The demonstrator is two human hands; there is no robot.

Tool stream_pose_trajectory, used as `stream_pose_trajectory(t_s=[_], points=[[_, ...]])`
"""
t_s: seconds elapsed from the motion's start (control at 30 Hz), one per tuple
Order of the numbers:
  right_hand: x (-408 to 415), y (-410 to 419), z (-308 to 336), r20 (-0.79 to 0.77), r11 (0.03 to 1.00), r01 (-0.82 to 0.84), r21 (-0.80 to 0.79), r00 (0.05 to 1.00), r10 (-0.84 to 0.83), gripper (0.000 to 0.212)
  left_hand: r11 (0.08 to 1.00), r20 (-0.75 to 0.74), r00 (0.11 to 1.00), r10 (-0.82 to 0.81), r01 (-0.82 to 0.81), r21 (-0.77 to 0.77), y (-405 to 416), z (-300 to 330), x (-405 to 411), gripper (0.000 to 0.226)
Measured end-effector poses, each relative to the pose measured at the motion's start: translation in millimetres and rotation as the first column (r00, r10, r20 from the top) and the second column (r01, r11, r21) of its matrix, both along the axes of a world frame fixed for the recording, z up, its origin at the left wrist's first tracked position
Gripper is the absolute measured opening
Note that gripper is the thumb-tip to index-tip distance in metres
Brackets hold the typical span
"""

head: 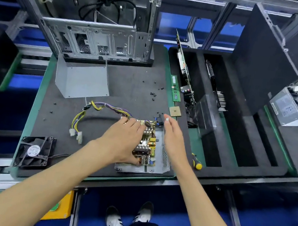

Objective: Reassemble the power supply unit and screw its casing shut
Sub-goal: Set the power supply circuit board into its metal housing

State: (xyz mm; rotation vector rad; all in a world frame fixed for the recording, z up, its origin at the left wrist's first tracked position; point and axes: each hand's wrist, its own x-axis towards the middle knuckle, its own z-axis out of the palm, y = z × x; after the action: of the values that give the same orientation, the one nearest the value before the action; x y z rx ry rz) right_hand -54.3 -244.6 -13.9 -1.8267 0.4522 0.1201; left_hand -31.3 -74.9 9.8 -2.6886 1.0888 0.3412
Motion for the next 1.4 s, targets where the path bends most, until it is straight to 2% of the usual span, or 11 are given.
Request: stream_pose_trajectory(t_s=[0.1, 0.23, 0.5, 0.9, 1.0, 1.07, 1.13, 1.2, 1.27, 1.33, 1.4], points=[[-5.0, 3.2, -9.1, -0.03, 0.992, 0.049, 0.113, 0.998, -0.046, 0.04, 0.997, 0.005, 1.0, 0.012, -0.012, -0.075, -0.3, -4.7, 9.4, 0.069], [-4.4, 0.6, -8.7, -0.036, 0.984, 0.039, 0.175, 0.999, -0.033, 0.036, 0.993, -0.03, 0.999, 0.023, -0.026, -0.112, 1.9, -2.6, 17.9, 0.06], [-3.4, -1.0, -13.3, -0.027, 0.976, 0.064, 0.208, 0.998, -0.06, 0.037, 0.988, -0.07, 0.997, 0.033, -0.043, -0.147, 5.8, 1.4, 18.9, 0.062], [-2.0, -1.8, -15.3, -0.049, 0.968, 0.088, 0.234, 0.996, -0.078, 0.038, 0.99, 0.017, 0.999, -0.035, 0.037, -0.135, 6.6, -10.9, 6.8, 0.059], [-3.7, -3.1, -17.4, -0.071, 0.953, 0.108, 0.283, 0.993, -0.092, 0.041, 0.956, 0.035, 0.997, -0.074, 0.081, -0.281, 17.5, -13.1, 1.1, 0.07], [-5.6, -3.6, -19.7, -0.075, 0.948, 0.109, 0.298, 0.993, -0.091, 0.039, 0.846, -0.024, 0.999, 0.03, -0.038, -0.532, 28.3, -12.8, -5.3, 0.075], [-5.8, -3.4, -21.2, -0.078, 0.942, 0.117, 0.315, 0.992, -0.097, 0.034, 0.553, -0.185, 0.946, 0.267, -0.308, -0.774, 34.7, -16.9, -18.2, 0.065], [-5.3, -3.6, -21.9, -0.083, 0.937, 0.139, 0.322, 0.99, -0.118, 0.027, 0.173, -0.51, 0.722, 0.469, -0.641, -0.748, 33.9, -24.2, -35.6, 0.051], [-4.2, -3.5, -22.4, -0.078, 0.934, 0.157, 0.322, 0.987, -0.139, 0.024, -0.102, -0.815, 0.38, 0.437, -0.88, -0.465, 29.7, -31.8, -49.8, 0.058], [-3.5, -3.2, -23.3, -0.067, 0.933, 0.168, 0.318, 0.986, -0.154, 0.026, -0.153, -0.908, 0.24, 0.343, -0.94, -0.305, 26.3, -38.2, -56.6, 0.071], [-3.5, -1.4, -23.6, -0.067, 0.934, 0.167, 0.316, 0.986, -0.153, 0.031, -0.154, -0.934, 0.226, 0.277, -0.949, -0.276, 19.8, -41.2, -56.8, 0.066]])
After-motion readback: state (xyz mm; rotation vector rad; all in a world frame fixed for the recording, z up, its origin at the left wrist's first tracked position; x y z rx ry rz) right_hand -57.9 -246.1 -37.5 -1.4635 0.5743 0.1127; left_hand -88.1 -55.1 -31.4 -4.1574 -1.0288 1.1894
